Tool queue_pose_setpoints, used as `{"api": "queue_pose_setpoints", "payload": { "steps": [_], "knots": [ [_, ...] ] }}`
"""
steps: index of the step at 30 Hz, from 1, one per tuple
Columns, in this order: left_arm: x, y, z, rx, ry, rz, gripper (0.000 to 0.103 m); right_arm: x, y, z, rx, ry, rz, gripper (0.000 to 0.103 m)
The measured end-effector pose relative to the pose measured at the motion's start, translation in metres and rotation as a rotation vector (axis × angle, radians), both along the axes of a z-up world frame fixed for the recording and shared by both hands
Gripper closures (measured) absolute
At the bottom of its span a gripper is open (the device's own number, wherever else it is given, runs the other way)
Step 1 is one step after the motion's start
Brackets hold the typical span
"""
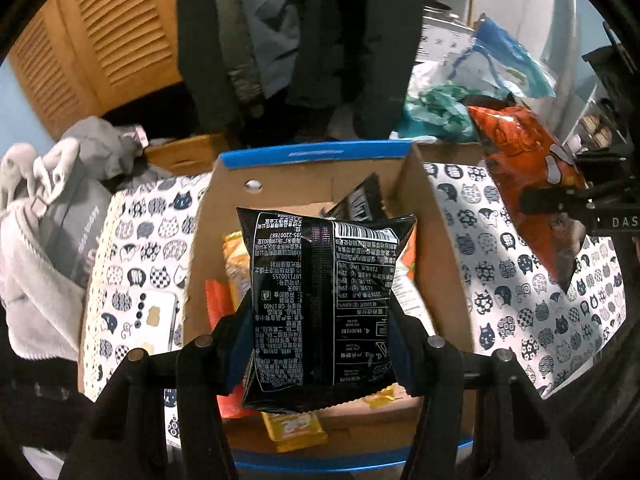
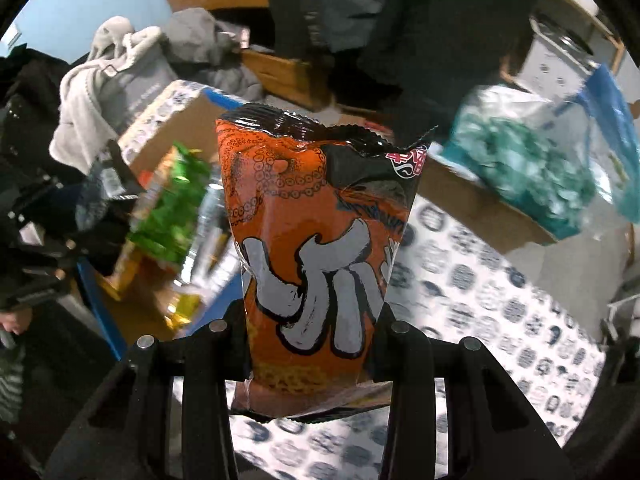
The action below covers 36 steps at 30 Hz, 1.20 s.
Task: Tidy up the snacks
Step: 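Carry the black packet and orange bag over the cardboard box, then open both tools to drop the packet and bag into the box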
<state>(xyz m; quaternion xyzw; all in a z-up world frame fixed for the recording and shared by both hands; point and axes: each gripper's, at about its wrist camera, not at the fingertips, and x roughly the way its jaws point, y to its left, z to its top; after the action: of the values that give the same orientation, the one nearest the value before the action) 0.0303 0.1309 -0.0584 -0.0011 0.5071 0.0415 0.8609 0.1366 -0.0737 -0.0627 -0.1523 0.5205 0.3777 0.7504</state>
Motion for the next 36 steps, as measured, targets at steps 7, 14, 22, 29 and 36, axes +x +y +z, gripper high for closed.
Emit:
{"api": "queue_pose_setpoints", "payload": {
  "steps": [7, 14, 22, 29, 36],
  "knots": [
    [-0.006, 0.028, -0.015, -0.048, 0.021, 0.060, 0.044, -0.008, 0.049, -0.008, 0.034, 0.058, 0.018, 0.066],
    [-0.004, 0.036, -0.019, -0.076, 0.026, 0.091, 0.043, -0.024, 0.089, -0.015, 0.072, 0.091, 0.024, 0.065],
    [-0.008, 0.046, -0.013, -0.085, 0.007, 0.157, 0.025, -0.037, 0.107, -0.018, 0.053, 0.051, 0.045, 0.043],
    [-0.017, 0.044, 0.000, -0.079, -0.008, 0.163, 0.023, -0.041, 0.088, 0.008, 0.091, -0.028, 0.014, 0.032],
    [-0.028, 0.025, 0.025, -0.048, -0.063, 0.124, 0.015, -0.054, 0.053, 0.027, 0.082, -0.131, -0.039, 0.025]
  ]
}}
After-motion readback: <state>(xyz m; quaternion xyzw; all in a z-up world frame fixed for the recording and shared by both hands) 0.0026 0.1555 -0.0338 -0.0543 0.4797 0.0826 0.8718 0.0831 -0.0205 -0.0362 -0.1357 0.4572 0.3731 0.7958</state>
